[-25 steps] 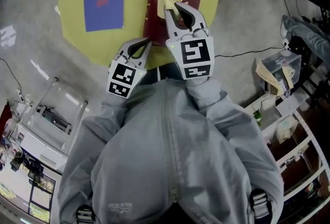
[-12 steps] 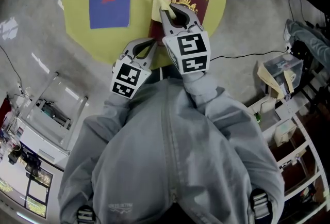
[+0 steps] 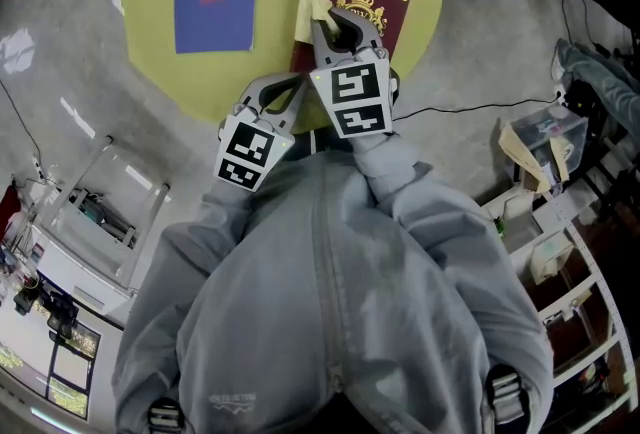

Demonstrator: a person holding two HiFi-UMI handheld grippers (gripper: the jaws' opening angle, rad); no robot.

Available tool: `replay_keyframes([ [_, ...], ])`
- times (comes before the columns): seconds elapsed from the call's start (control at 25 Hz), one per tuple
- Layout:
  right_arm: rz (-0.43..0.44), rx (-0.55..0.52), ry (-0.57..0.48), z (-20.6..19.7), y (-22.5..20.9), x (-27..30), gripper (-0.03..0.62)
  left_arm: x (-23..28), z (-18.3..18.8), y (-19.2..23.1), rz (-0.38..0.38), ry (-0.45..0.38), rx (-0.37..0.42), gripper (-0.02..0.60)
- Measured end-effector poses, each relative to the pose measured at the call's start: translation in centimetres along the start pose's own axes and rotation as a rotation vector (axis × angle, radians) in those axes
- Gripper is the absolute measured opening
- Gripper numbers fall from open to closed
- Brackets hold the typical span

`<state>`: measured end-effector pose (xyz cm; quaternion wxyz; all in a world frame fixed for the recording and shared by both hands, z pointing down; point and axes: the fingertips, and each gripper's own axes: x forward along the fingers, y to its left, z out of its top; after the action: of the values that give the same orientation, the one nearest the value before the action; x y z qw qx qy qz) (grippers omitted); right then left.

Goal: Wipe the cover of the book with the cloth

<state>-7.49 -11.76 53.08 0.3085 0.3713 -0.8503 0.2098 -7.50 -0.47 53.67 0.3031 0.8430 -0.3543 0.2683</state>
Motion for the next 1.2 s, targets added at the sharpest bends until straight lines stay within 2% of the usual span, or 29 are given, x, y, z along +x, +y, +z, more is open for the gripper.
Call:
replay_keyframes([
  [0.28, -0.025, -0.06, 0.016, 0.1, 0.1, -0.5, 0.057, -0.4, 0.1, -0.2, -0.001, -0.001, 0.003, 0.018],
  [0.56, -0.048, -0.076, 0.018, -0.4, -0.7, -0.8, 0.057, -0.3, -0.1, 0.0, -0.002, -0.006, 0.0, 0.018],
  [1.2, -0.148, -0.05, 0.028, -2.8, -5.0, -3.8, 0.057, -0.2, 0.0, -0.4, 0.011, -0.011, 0.002, 0.018],
])
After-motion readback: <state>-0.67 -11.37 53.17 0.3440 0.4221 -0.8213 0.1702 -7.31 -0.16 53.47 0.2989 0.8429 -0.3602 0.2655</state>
